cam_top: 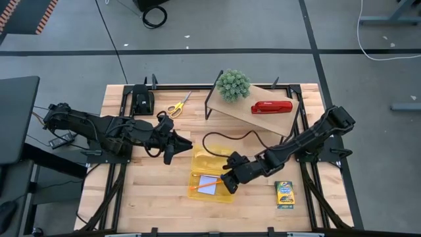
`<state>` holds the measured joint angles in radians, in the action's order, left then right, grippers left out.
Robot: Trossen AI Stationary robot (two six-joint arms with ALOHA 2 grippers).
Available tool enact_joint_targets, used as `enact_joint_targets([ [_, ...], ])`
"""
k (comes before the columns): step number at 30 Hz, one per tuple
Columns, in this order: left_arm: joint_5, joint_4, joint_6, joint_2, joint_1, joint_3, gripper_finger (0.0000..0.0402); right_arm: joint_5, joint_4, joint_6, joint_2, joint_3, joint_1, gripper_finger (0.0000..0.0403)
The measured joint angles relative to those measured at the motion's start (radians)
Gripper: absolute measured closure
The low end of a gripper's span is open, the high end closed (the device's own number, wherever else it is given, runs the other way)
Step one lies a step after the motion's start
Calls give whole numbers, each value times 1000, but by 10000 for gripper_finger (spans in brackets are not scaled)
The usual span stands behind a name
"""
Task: Pack school essentials
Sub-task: Put the eraser into the supply box, then put the scissor into the supply box
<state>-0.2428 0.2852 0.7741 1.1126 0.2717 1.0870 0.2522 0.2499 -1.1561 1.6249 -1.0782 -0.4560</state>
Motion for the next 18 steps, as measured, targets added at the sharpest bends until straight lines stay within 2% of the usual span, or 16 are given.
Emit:
enact_joint_targets([
  [18, 0, 0, 26, 0, 1, 0, 294, 38, -32, 5, 0, 36, -21, 245],
])
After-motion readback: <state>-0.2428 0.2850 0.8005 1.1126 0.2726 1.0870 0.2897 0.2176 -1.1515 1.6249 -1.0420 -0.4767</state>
